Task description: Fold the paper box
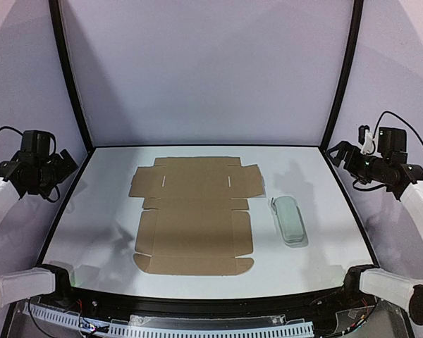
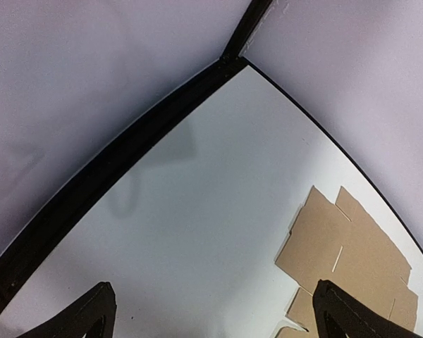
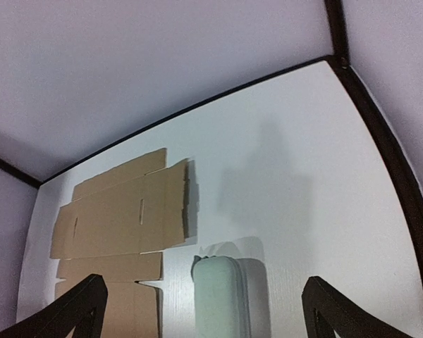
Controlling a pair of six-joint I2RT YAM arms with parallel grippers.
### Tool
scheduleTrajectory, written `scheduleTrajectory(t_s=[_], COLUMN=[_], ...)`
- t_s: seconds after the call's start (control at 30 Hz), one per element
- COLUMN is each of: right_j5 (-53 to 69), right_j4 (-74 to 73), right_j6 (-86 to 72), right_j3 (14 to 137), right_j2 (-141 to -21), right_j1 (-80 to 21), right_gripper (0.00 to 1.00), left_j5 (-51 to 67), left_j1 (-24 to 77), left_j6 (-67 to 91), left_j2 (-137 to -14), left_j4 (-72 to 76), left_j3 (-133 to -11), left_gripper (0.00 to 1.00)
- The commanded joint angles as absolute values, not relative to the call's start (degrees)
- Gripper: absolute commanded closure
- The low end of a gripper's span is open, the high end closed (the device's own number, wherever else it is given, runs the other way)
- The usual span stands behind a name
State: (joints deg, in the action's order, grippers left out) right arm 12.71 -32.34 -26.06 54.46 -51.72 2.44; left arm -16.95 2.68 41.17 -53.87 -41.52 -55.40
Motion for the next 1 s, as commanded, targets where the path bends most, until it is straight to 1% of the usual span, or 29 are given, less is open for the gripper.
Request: scheduleTrajectory(t_s=[0.0, 0.17, 0.2, 0.23, 0.27, 0.3, 0.33, 0.37, 0.4, 0.47, 0.53, 0.6, 0.63, 0.67, 0.73, 0.83, 0.9, 0.97], right_j5=[25.81, 31.93, 36.05, 42.52, 44.03, 44.67, 43.42, 42.74, 42.87, 44.08, 46.00, 45.78, 45.53, 45.74, 45.38, 44.03, 45.37, 46.82], right_j4=[-25.17, -27.03, -26.63, -26.89, -26.89, -26.94, -27.04, -27.32, -29.51, -32.37, -34.88, -36.92, -39.17, -43.54, -49.08, -51.88, -52.67, -52.66], right_j6=[-19.90, -18.11, -17.58, -18.01, -18.06, -17.57, -14.75, -13.75, -9.97, -8.66, -6.22, -4.49, -3.71, -1.97, -0.35, 1.07, 0.18, -2.16], right_j3=[52.22, 56.23, 57.39, 60.56, 61.70, 62.75, 65.44, 66.07, 70.40, 75.87, 84.25, 90.07, 92.48, 99.00, 106.40, 113.08, 118.29, 120.75], right_j2=[-50.75, -56.30, -58.63, -64.36, -66.19, -68.29, -72.74, -73.77, -79.66, -86.36, -96.25, -103.01, -105.67, -112.13, -119.30, -127.35, -132.45, -136.30], right_j1=[2.59, 2.61, 2.56, 2.34, 1.84, 1.16, -2.63, -3.25, -5.81, -6.83, -7.20, -7.25, -7.22, -7.21, -7.21, -7.16, -7.21, -7.21], right_gripper=[0.02, 0.02, 0.02, 0.02, 0.02, 0.02, 0.02, 0.02, 0.02, 0.02, 0.02, 0.02, 0.02, 0.02, 0.02, 0.02, 0.02, 0.02], left_j5=[-13.17, -9.83, -8.13, -4.58, -3.12, -1.65, 2.33, 4.11, 7.18, 10.59, 13.66, 14.88, 15.40, 16.67, 18.55, 21.74, 23.88, 24.99], left_j1=[2.71, 2.72, 2.72, 2.72, 2.72, 2.72, 2.72, 2.72, 2.72, 2.70, 2.72, 2.72, 2.68, 2.71, 2.72, 2.74, 2.80, 2.81], left_j6=[41.02, 40.36, 40.35, 40.72, 40.75, 40.81, 41.03, 40.99, 40.62, 40.19, 39.11, 38.50, 38.08, 37.82, 37.68, 37.87, 38.22, 38.58], left_j2=[-54.22, -56.82, -57.32, -59.66, -60.59, -61.76, -64.00, -65.35, -69.33, -72.04, -76.65, -78.69, -80.40, -82.00, -84.17, -87.40, -89.02, -90.49], left_j4=[-42.67, -40.09, -39.29, -36.23, -35.08, -33.93, -30.09, -30.09, -27.00, -25.60, -23.74, -22.68, -22.33, -21.71, -20.63, -18.11, -15.97, -15.09], left_j3=[-54.59, -54.16, -54.02, -53.77, -53.69, -53.57, -53.39, -53.39, -53.76, -54.31, -55.62, -56.32, -56.42, -56.53, -56.47, -55.83, -55.49, -55.53], left_gripper=[0.00, 0.00, 0.00, 0.00, 0.00, 0.00, 0.00, 0.00, 0.00, 0.00, 0.00, 0.00, 0.00, 0.00, 0.00, 0.00, 0.00, 0.00])
